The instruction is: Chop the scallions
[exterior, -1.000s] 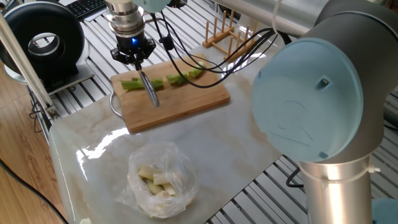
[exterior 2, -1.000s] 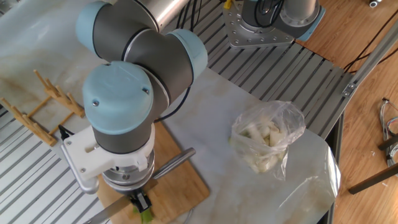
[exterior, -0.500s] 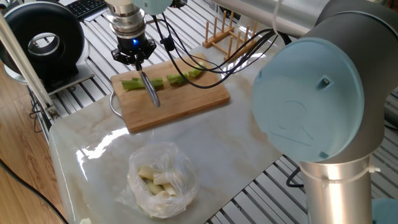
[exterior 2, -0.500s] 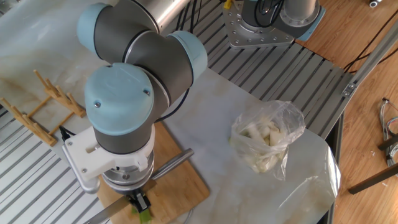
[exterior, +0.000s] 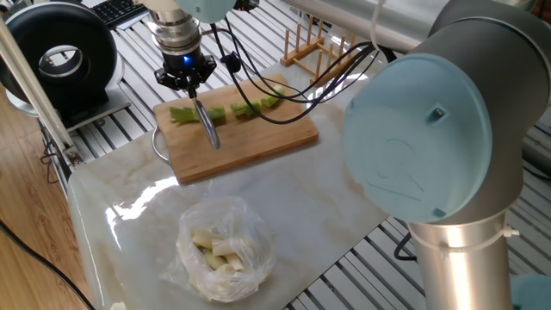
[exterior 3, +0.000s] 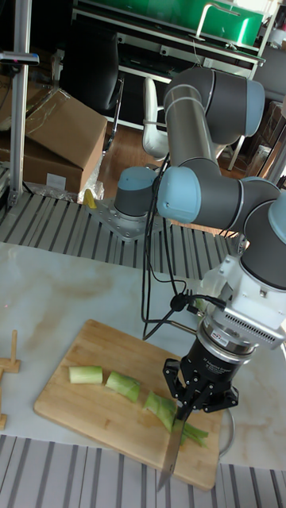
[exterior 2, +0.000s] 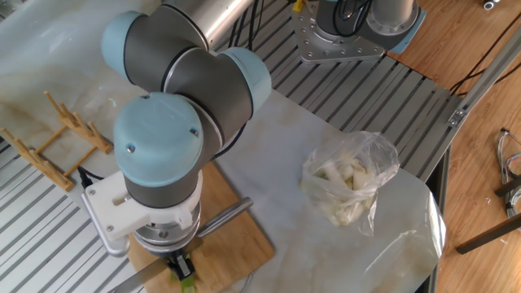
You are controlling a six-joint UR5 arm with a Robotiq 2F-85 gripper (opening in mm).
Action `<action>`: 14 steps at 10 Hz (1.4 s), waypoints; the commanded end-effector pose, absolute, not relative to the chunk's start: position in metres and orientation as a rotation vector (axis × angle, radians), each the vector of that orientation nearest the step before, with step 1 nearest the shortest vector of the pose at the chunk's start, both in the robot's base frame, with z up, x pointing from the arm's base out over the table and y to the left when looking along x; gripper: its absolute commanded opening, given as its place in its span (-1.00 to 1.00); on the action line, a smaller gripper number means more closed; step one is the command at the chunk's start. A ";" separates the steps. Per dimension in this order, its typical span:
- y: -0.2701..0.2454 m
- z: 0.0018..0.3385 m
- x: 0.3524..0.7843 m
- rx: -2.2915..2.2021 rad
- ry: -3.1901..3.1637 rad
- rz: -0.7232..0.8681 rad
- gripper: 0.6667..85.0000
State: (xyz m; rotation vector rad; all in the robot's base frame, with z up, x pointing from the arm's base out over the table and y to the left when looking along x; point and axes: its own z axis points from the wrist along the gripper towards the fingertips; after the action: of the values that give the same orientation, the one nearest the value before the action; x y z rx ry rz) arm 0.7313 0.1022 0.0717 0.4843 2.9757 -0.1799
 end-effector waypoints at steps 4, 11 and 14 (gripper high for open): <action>0.094 0.059 0.734 0.549 2.970 -0.217 -0.99; 0.091 0.053 0.729 0.588 2.983 -0.236 -0.99; 0.094 0.061 0.730 0.566 2.956 -0.244 -0.99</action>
State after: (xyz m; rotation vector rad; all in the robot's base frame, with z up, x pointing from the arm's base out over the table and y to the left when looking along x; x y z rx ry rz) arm 0.7453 0.0918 0.0614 0.5200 2.9341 -0.2048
